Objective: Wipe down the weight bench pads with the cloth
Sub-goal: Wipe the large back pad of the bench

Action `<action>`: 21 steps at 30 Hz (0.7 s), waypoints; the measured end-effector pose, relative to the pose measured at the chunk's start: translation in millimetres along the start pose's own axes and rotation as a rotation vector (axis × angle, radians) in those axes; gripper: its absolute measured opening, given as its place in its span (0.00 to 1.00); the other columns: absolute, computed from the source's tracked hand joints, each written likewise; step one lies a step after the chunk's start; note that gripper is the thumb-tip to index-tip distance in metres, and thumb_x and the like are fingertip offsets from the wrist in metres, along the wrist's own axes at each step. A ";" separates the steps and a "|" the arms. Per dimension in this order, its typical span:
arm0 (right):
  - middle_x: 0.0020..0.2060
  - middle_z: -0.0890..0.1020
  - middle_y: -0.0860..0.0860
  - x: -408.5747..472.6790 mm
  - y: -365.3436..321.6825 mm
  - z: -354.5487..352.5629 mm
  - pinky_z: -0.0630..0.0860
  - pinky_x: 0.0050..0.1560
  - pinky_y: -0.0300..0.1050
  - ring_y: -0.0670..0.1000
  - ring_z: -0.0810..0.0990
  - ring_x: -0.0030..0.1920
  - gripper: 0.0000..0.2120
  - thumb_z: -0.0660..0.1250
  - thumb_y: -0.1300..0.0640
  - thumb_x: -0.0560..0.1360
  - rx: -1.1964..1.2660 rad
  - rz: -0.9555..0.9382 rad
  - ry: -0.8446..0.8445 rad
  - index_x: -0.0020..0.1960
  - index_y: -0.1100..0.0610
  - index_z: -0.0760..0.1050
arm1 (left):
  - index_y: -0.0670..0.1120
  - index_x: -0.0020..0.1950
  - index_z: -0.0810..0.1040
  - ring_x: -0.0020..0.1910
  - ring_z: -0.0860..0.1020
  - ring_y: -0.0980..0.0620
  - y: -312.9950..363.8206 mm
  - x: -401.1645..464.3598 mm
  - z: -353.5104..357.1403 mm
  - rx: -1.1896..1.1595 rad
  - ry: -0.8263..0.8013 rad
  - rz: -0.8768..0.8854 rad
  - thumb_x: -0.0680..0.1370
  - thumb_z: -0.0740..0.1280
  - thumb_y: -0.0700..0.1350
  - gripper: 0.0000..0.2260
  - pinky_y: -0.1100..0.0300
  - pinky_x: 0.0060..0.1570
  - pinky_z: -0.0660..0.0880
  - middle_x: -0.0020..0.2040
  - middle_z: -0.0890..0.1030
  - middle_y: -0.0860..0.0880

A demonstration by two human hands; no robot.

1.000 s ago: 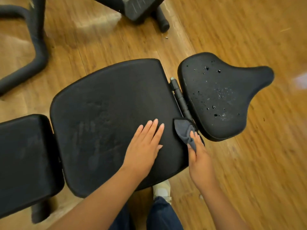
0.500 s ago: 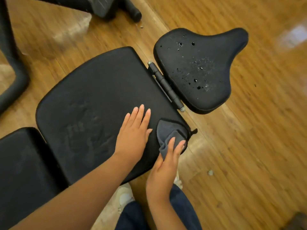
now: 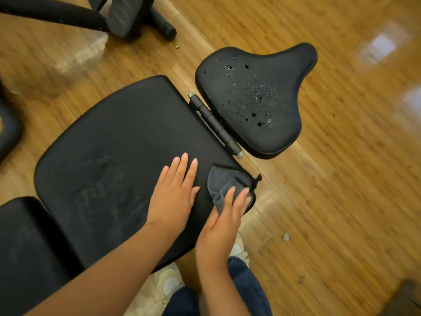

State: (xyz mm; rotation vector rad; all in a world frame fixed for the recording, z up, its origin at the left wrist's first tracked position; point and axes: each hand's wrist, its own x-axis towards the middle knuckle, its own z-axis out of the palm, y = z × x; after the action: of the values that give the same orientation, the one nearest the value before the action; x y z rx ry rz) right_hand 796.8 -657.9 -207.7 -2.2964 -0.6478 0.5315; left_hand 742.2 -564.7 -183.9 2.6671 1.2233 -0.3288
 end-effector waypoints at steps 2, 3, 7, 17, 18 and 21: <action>0.74 0.49 0.48 21.0 -3.3 -16.5 0.52 0.73 0.54 0.51 0.44 0.75 0.27 0.59 0.63 0.78 -0.187 -0.013 0.070 0.74 0.57 0.52 | 0.44 0.75 0.53 0.74 0.59 0.43 0.2 -0.5 3.5 0.001 0.016 -0.009 0.79 0.49 0.52 0.26 0.49 0.70 0.55 0.75 0.60 0.41; 0.73 0.49 0.48 24.8 -2.3 -21.3 0.49 0.74 0.54 0.50 0.43 0.75 0.27 0.58 0.62 0.78 -0.192 -0.086 -0.028 0.73 0.56 0.51 | 0.43 0.75 0.55 0.73 0.61 0.42 0.7 -0.9 5.1 -0.006 0.026 -0.011 0.79 0.49 0.52 0.26 0.48 0.70 0.57 0.75 0.61 0.41; 0.74 0.52 0.51 39.0 7.2 -40.8 0.35 0.73 0.44 0.49 0.44 0.75 0.24 0.51 0.57 0.79 -0.289 -0.230 -0.208 0.74 0.56 0.53 | 0.44 0.75 0.56 0.73 0.60 0.43 2.9 -1.7 9.7 -0.013 0.039 -0.027 0.81 0.46 0.52 0.25 0.48 0.71 0.56 0.75 0.60 0.41; 0.76 0.47 0.51 127.0 -50.7 -5.3 0.32 0.71 0.39 0.44 0.37 0.73 0.25 0.52 0.60 0.81 -0.342 -0.537 -0.542 0.76 0.56 0.48 | 0.48 0.76 0.53 0.74 0.57 0.42 5.6 -2.5 16.8 -0.090 0.024 -0.116 0.81 0.40 0.53 0.25 0.46 0.69 0.55 0.76 0.56 0.39; 0.76 0.47 0.51 136.2 -58.1 1.0 0.34 0.72 0.40 0.45 0.38 0.73 0.25 0.52 0.60 0.81 -0.328 -0.535 -0.550 0.76 0.56 0.48 | 0.48 0.76 0.54 0.74 0.57 0.42 5.5 -1.8 16.3 -0.092 0.020 -0.117 0.81 0.40 0.53 0.25 0.46 0.69 0.55 0.76 0.56 0.39; 0.76 0.49 0.51 167.6 -78.8 20.3 0.41 0.74 0.42 0.44 0.42 0.74 0.24 0.52 0.57 0.82 -0.253 -0.484 -0.583 0.76 0.55 0.50 | 0.49 0.76 0.55 0.74 0.58 0.42 5.4 -0.8 13.7 -0.106 0.014 -0.115 0.81 0.42 0.54 0.25 0.45 0.68 0.56 0.75 0.58 0.40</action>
State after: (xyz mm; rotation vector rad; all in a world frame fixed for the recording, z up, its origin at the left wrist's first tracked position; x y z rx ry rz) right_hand 895.2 -500.0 -198.0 -2.0840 -1.5779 0.9241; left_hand 744.2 -572.3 -196.4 2.5206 1.3615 -0.2557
